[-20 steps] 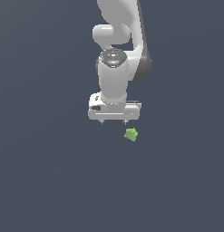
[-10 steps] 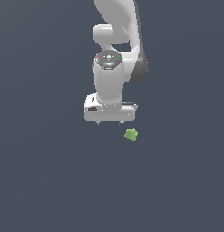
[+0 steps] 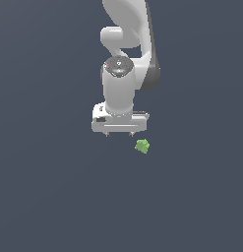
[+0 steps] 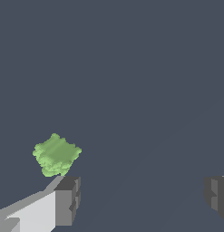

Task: Pick up the object and move it to a goal position.

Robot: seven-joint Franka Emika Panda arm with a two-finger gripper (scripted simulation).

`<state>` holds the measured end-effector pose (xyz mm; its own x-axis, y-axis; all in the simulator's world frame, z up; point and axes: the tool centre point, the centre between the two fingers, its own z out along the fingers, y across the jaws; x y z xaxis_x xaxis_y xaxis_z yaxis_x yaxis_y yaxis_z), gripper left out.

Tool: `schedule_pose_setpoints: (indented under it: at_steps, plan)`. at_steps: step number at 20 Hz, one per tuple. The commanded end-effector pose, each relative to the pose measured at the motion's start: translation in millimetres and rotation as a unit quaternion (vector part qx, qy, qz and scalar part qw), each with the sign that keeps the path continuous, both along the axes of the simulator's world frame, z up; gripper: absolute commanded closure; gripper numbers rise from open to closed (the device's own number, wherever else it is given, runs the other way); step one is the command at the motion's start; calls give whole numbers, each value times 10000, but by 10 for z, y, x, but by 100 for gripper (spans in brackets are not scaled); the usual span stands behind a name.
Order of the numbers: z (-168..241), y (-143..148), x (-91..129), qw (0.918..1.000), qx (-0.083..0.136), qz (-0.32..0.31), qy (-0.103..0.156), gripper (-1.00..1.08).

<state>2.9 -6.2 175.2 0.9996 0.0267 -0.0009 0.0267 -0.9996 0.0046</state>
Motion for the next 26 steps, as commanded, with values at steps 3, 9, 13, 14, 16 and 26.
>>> schedule_pose_setpoints:
  at_steps: [3,9,13,14,16,26]
  plan:
    - [-61,72,-13,9995,-12,308,7,-92]
    - [-195,234,-45,9949,-33,1012,20,-92]
    - [-317,387,-82,9860,-43,1664,29,-92]
    - [-350,431,-93,9828,-45,1847,32,-92]
    - [-417,519,-118,9752,-46,2213,35,-92]
    - [-715,951,-262,9207,-18,3902,32,-92]
